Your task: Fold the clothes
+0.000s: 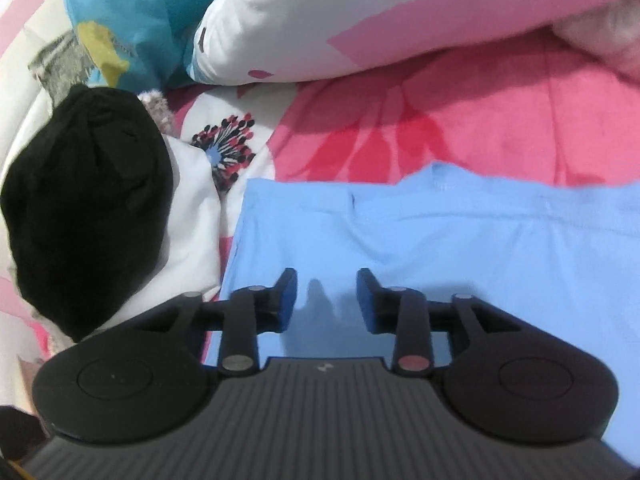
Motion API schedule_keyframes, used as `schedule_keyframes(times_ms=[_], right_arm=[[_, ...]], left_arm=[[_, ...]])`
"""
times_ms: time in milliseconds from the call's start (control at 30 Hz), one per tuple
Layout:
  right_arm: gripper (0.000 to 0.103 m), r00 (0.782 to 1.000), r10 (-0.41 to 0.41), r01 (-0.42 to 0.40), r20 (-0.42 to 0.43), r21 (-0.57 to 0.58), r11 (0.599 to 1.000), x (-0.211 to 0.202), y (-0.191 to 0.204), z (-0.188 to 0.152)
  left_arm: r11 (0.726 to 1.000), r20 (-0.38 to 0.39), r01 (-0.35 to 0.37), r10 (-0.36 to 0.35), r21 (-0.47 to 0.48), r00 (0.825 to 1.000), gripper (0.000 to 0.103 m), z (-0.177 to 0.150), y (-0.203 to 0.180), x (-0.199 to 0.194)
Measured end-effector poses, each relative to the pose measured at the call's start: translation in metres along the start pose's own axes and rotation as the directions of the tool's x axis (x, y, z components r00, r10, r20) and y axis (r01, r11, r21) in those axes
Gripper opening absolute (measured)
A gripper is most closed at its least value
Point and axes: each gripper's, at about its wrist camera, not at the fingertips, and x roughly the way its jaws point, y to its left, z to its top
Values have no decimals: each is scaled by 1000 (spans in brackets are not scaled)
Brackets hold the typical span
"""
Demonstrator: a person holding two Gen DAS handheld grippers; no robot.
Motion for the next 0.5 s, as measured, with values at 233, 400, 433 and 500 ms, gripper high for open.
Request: schedule_keyframes(times_ms=[233,400,433,500], right_arm=[[65,996,4,-16,-84,-139,990,32,52,19],[70,985,-40,6,-169,-198,980,64,75,28],[70,981,-54,15,-188,-205,979,72,77,28],[70,966,-98,37,-239,-247,968,89,82,26]], left_arm=[[944,100,23,-59,329,993,5,-15,-50,-30],[880,100,56,-116,472,988,5,-29,-73,-40],[870,102,54,-118,491,988,5,-32,-77,-39],[856,102,58,-128,513,987,5,-34,-82,-39]])
